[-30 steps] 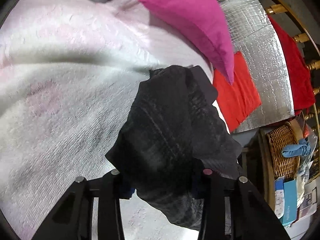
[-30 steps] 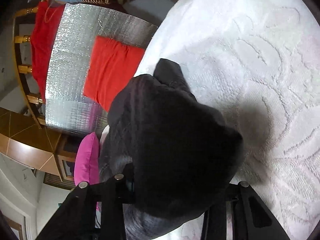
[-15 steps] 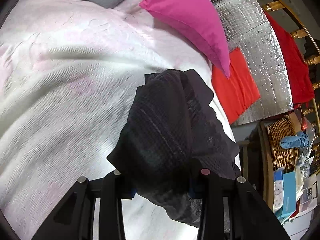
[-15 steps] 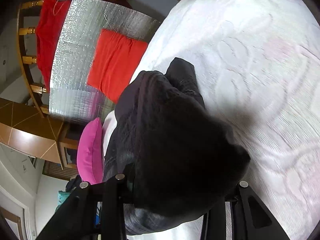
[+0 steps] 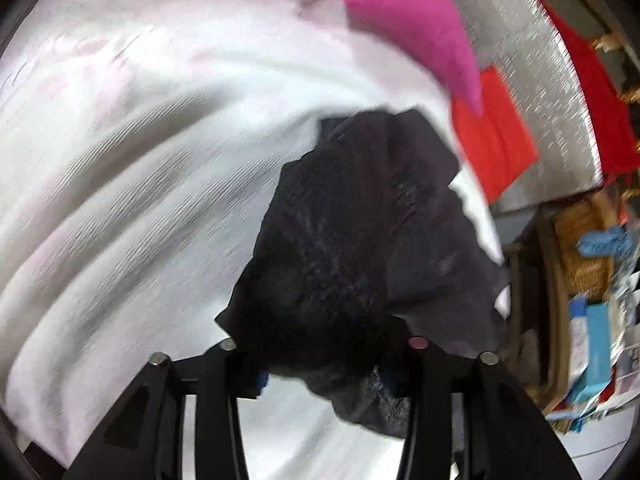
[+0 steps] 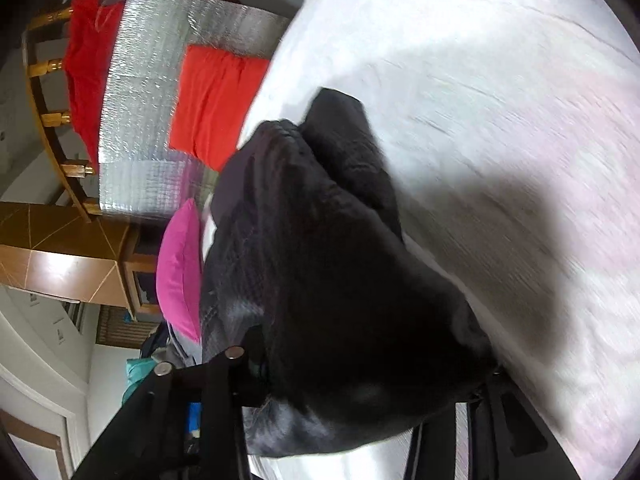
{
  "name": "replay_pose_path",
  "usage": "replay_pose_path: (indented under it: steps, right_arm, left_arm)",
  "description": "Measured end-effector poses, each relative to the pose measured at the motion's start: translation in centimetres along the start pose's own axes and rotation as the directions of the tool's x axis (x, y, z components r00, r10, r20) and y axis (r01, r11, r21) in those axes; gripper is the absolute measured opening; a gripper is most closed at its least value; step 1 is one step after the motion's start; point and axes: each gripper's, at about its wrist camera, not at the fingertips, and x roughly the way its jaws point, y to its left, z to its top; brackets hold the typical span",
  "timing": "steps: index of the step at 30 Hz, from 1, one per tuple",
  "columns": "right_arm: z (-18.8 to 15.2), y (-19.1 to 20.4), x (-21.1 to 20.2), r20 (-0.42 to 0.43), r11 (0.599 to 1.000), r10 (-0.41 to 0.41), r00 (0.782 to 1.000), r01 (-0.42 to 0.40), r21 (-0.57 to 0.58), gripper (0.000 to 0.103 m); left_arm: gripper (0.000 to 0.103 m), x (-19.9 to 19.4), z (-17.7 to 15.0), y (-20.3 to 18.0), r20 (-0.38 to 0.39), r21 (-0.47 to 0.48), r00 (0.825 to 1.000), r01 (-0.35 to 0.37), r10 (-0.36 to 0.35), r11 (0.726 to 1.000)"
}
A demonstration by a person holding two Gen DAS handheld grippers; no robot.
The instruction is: Fold large clothes
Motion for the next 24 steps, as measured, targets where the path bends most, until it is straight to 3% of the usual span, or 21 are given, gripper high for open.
replay_pose_path:
  steps: [4,5,7,10,12,16,21,24]
  right_arm:
    - [0.2,0.4,-3.5,-0.034,0.994,-0.051,0.998,0.047,-0.097,0.058]
    - [0.1,0.6,-4.5,-0.032,0.989,-0.068,0.997,0.063,-0.135,0.062]
    - [0.4,1.2,-6.7,-0.001,0.971,-0.110,0.994,0.107,-0.214,0.068]
    - [1.9,2.2,-9.3,0.102,0.944,-0.139,0.985,0.163,-0.286,0.073]
    - [3.1,2.7,-9.5,0.128,0.951,-0.114,0.985,0.146,-0.274,0.076]
    - [5.6,4.0,-6.8,0.101,0.959,-0.097,0.990,0.120,-0.257,0.079]
    - [6.7,4.6,-3.7,0.094,0.941,-0.147,0.985,0.169,-0.294,0.079]
    - [6.9,5.1,-2.3,0.084,0.937,-0.155,0.984,0.173,-0.303,0.079]
  left_arm:
    - [0.056,-3.3,-0.6,0.7,-0.033,0.102,0.999,-0.020,0.023,0.995]
    - [0.057,-4.4,-0.8,0.7,-0.020,0.135,0.999,-0.039,0.042,0.990]
    - [0.059,-6.9,-1.0,0.4,0.074,0.202,0.988,-0.145,0.132,0.969]
    - [0.063,-9.6,0.1,-0.9,0.262,0.224,0.931,-0.315,0.255,0.922]
    - [0.065,-9.8,0.7,-2.0,0.309,0.242,0.908,-0.363,0.283,0.900]
    - [0.067,-8.0,1.0,-6.3,0.399,0.323,0.854,-0.473,0.335,0.820]
    - [0.067,-6.3,0.6,-8.8,0.465,0.379,0.835,-0.489,0.295,0.786]
    - [0.067,-5.8,0.3,-9.4,0.510,0.397,0.811,-0.518,0.288,0.757]
